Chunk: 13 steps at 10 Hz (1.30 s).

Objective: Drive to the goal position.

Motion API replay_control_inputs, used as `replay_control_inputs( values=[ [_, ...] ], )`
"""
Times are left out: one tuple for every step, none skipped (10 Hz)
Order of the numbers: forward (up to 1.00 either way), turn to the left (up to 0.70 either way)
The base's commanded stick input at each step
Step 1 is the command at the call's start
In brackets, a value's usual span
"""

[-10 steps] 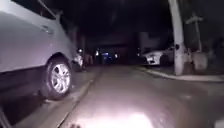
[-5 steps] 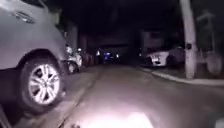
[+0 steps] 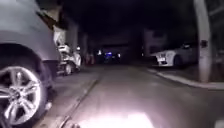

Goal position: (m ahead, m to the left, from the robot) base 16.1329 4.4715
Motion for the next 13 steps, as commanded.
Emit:
replay_control_inputs(
  values=[
    [1.00, 0.00],
    [1.00, 0.00],
    [1.00, 0.00],
    [1.00, -0.10],
    [1.00, -0.24],
    [1.00, -0.05],
    [1.00, 0.00],
    [1.00, 0.00],
    [1.00, 0.00],
    [1.00, 0.00],
    [1.00, 0.00],
    [1.00, 0.00],
    [1.00, 0.00]
  ],
)
